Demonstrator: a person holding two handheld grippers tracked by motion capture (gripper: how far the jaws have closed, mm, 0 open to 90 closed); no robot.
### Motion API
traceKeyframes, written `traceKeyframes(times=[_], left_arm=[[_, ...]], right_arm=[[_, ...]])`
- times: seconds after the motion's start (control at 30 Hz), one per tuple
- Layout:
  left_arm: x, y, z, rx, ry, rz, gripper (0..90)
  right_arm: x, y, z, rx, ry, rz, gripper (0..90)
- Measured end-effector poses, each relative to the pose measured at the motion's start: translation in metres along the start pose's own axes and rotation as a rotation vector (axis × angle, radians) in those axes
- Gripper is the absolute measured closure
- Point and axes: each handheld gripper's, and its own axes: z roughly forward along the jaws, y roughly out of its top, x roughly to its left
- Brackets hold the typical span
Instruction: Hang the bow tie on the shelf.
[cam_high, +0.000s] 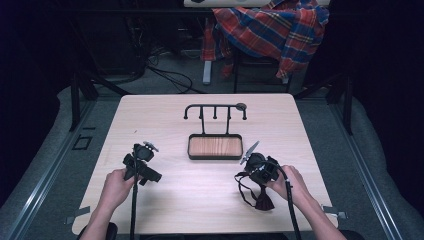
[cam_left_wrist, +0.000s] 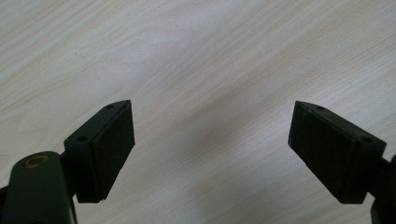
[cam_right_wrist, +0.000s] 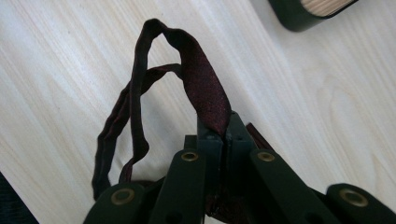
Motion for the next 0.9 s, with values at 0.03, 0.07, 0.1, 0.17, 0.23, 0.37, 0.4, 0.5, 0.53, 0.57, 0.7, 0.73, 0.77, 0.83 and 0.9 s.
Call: traceKeyframes(times=[0.03, 0.07, 0.1, 0.17, 0.23, 0.37, 0.4, 0.5, 0.53, 0.57, 0.7, 0.73, 0.77, 0.83, 0.9], left_arm=[[0.000, 0.000, 0.000, -0.002, -0.001, 0.000, 14.6], [0.000, 0.000, 0.000, -0.006, -0.001, -0.004, 14.6], [0.000, 0.000, 0.000, -0.006, -0.002, -0.004, 14.6], [0.000, 0.000, 0.000, -0.002, -0.003, -0.001, 14.6], [0.000, 0.000, 0.000, -0.005, -0.006, -0.007, 14.6], [0.000, 0.000, 0.000, 0.000, -0.005, -0.002, 14.7], [0.000, 0.000, 0.001, -0.002, -0.003, -0.006, 14.6], [0.000, 0.000, 0.001, -0.001, -0.004, -0.008, 14.6], [0.000, 0.000, 0.001, 0.000, -0.003, -0.007, 14.6], [0.000, 0.000, 0.001, 0.003, -0.002, -0.003, 14.6], [0.000, 0.000, 0.000, 0.000, -0.003, -0.002, 14.6], [0.000, -0.001, 0.000, 0.000, -0.002, -0.003, 14.6], [0.000, -0.001, 0.000, 0.000, -0.002, -0.003, 14.6], [0.000, -0.001, 0.000, 0.001, -0.003, -0.004, 14.7], [0.000, -0.001, 0.000, 0.000, -0.003, -0.003, 14.7]], right_arm=[[-0.001, 0.000, -0.002, -0.008, -0.005, 0.009, 88.4], [-0.002, 0.000, -0.003, -0.013, -0.004, 0.011, 88.5], [-0.003, 0.000, -0.004, -0.017, -0.011, 0.018, 88.5], [-0.005, 0.000, -0.007, -0.016, -0.016, 0.027, 88.5], [-0.007, 0.000, -0.009, -0.011, -0.024, 0.028, 88.4], [-0.009, 0.001, -0.011, -0.029, -0.024, 0.051, 88.4], [-0.009, 0.002, -0.012, -0.041, -0.020, 0.062, 88.4], [-0.010, 0.004, -0.015, -0.051, -0.028, 0.067, 88.5], [-0.011, 0.004, -0.015, -0.061, -0.031, 0.073, 88.5], [-0.011, 0.005, -0.016, -0.069, -0.033, 0.079, 88.4], [-0.014, 0.007, -0.020, -0.075, -0.036, 0.084, 88.5], [-0.014, 0.008, -0.020, -0.085, -0.040, 0.093, 88.5], [-0.015, 0.008, -0.021, -0.090, -0.040, 0.096, 88.5], [-0.017, 0.009, -0.023, -0.089, -0.044, 0.099, 88.4], [-0.018, 0.010, -0.024, -0.096, -0.047, 0.104, 88.4]])
